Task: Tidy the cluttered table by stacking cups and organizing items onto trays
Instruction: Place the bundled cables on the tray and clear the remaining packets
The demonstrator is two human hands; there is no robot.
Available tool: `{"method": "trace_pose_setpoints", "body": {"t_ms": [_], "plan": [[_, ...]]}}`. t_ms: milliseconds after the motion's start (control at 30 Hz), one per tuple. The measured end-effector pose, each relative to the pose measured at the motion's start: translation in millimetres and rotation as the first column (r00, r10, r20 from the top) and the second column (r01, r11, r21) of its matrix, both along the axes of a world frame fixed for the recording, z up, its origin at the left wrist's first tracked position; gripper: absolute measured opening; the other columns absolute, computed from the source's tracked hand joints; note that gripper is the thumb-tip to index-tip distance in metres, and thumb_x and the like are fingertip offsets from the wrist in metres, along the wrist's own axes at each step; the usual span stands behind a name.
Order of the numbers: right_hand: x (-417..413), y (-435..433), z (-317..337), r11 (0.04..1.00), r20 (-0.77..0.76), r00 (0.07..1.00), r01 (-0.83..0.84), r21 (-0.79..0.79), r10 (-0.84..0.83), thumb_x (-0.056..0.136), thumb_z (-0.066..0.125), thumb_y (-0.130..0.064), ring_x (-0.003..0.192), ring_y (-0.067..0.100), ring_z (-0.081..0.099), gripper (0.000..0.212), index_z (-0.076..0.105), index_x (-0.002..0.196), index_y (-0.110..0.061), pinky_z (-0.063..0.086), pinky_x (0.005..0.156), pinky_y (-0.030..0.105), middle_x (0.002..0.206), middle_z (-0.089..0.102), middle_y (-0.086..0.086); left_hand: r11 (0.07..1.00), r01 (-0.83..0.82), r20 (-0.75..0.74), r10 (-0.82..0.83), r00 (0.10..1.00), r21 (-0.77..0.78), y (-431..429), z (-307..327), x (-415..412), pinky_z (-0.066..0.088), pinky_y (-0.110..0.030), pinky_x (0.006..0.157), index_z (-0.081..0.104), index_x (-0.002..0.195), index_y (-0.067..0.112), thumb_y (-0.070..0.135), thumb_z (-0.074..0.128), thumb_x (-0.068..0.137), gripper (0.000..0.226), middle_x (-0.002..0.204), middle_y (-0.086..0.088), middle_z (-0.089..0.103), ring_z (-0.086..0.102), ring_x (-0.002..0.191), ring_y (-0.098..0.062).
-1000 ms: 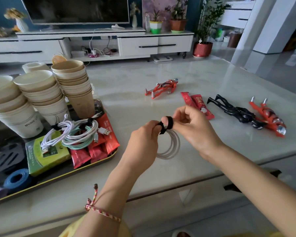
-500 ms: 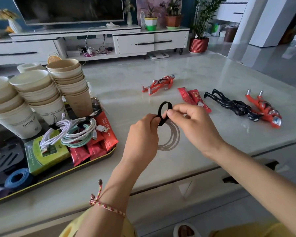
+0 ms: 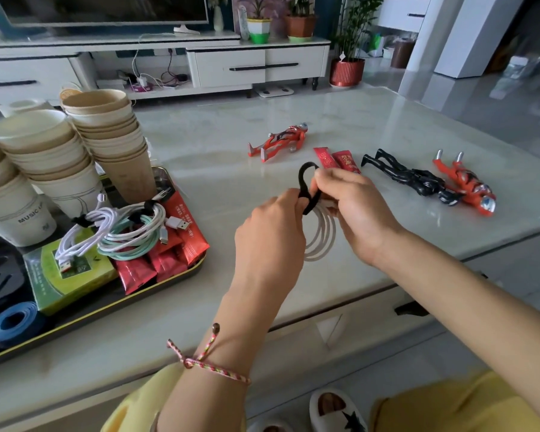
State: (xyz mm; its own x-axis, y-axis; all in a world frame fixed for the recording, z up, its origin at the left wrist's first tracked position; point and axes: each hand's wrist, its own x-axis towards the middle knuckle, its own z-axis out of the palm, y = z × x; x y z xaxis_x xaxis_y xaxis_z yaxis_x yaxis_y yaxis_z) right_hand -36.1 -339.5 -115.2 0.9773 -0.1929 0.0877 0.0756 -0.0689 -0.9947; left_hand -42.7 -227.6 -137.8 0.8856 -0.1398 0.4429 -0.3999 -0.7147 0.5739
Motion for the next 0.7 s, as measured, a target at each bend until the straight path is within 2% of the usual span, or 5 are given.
{"method": "trace_pose_setpoints", "body": {"t_ms": [100, 233, 334, 567, 700], "plan": [[2, 2, 2, 0.997, -0.029, 0.998, -0.064, -0.042, 0.063, 0.093, 0.052, -0.017, 0.060, 0.000, 0.057, 0.030, 0.061, 0.065, -0.017, 0.040, 0.062, 0.012, 0.064, 0.063, -0.006, 0.996, -0.060, -0.106, 0.053, 0.993, -0.060, 5, -1, 6, 0.026, -0.031, 0.058, 0.060, 0.102, 0.015, 0.027, 0.036, 0.099, 0.027, 0.079, -0.005, 0.056, 0.046, 0.074, -0.032], [-1, 19, 1, 0.885, 0.043, 0.981, -0.152, -0.440, 0.189, 0.092, 0.054, -0.016, 0.082, -0.002, 0.053, 0.026, 0.063, 0.069, -0.023, 0.039, 0.079, 0.010, 0.081, 0.060, -0.007, 0.964, -0.197, -0.280, 0.142, 0.949, -0.178, 23, -1, 17, 0.027, -0.031, 0.060, 0.063, 0.099, 0.007, 0.026, 0.036, 0.099, 0.032, 0.083, -0.013, 0.059, 0.049, 0.077, -0.033], [-2, 29, -3, 0.795, 0.079, 0.984, -0.082, -0.601, 0.161, 0.090, 0.057, -0.017, 0.100, 0.007, 0.050, 0.022, 0.064, 0.069, -0.023, 0.035, 0.095, 0.025, 0.096, 0.059, 0.001, 0.954, -0.239, -0.308, 0.176, 0.935, -0.179, 26, 1, 17, 0.026, -0.031, 0.058, 0.063, 0.095, 0.005, 0.026, 0.036, 0.099, 0.034, 0.088, -0.017, 0.063, 0.045, 0.073, -0.030], [-6, 43, -3, 0.888, 0.259, 0.965, 0.075, -0.454, 0.051, 0.087, 0.058, -0.011, 0.071, 0.009, 0.051, 0.019, 0.068, 0.072, -0.005, 0.038, 0.072, 0.024, 0.075, 0.059, 0.000, 0.936, -0.293, -0.260, 0.240, 0.936, -0.193, 21, 2, 15, 0.035, -0.033, 0.063, 0.060, 0.101, 0.008, 0.026, 0.033, 0.099, 0.033, 0.095, -0.017, 0.065, 0.056, 0.089, -0.038], [-7, 45, -4, 0.951, 0.172, 0.985, 0.032, -0.308, 0.022, 0.091, 0.053, -0.013, 0.057, 0.002, 0.045, 0.028, 0.058, 0.064, -0.015, 0.034, 0.058, 0.019, 0.060, 0.054, -0.004, 0.930, -0.303, -0.292, 0.237, 0.927, -0.207, 20, -1, 17, 0.029, -0.031, 0.063, 0.060, 0.101, 0.006, 0.025, 0.033, 0.099, 0.033, 0.098, -0.018, 0.064, 0.055, 0.091, -0.038]]}}
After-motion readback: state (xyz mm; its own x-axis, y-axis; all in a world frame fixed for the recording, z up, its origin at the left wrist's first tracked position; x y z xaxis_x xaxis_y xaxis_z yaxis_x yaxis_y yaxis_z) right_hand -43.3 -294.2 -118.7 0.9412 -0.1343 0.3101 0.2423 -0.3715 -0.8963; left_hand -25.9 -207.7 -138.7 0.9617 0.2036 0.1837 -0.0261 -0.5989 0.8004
